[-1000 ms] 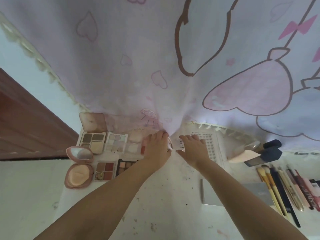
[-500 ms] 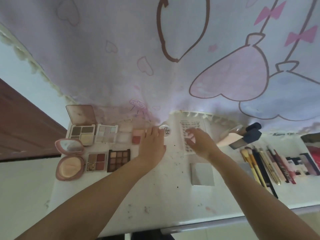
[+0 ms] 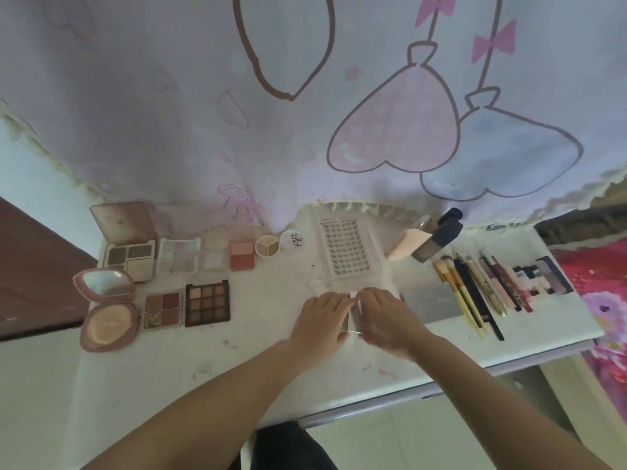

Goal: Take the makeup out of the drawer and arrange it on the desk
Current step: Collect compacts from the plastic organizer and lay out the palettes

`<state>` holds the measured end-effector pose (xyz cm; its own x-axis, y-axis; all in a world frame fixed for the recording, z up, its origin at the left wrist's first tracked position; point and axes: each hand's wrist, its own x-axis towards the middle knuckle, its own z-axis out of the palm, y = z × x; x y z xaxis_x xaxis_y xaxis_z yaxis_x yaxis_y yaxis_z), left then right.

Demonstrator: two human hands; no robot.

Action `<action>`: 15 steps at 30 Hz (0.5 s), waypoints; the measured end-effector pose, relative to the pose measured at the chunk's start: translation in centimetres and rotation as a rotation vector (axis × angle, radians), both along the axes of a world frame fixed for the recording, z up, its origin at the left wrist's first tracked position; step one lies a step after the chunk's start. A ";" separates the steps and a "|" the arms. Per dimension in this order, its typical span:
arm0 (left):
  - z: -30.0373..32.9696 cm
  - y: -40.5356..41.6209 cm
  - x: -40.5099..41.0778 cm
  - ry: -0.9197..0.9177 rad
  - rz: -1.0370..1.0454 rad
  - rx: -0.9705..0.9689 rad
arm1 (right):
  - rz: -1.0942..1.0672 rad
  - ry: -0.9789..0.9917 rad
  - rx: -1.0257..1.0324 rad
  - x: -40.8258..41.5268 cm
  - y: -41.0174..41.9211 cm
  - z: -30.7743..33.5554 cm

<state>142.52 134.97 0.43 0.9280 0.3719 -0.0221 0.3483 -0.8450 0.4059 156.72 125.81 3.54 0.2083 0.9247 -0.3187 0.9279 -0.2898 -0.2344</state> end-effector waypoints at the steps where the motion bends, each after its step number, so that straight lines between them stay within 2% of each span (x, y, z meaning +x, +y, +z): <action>1: 0.0 -0.1 -0.3 0.008 0.021 -0.100 | -0.003 0.014 0.039 -0.2 0.0 -0.1; 3: 1.0 -0.2 -1.0 -0.064 0.184 -0.496 | -0.006 0.130 0.092 -0.8 0.0 0.4; 6: 3.4 0.4 -3.3 -0.201 0.582 -1.311 | -0.039 0.372 0.201 -2.8 0.9 2.5; 8: 4.4 1.3 -5.4 -0.215 0.655 -1.811 | -0.002 0.487 0.235 -4.7 2.2 3.9; 9: 4.9 1.8 -6.7 -0.233 0.636 -1.996 | 0.031 0.510 0.231 -5.8 3.0 4.4; 11: 5.5 2.7 -9.1 -0.326 0.591 -2.158 | 0.080 0.533 0.212 -7.7 4.6 5.2; 15: 6.0 3.5 -13.6 -0.509 0.675 -2.181 | 0.147 0.560 0.148 -11.2 7.5 6.1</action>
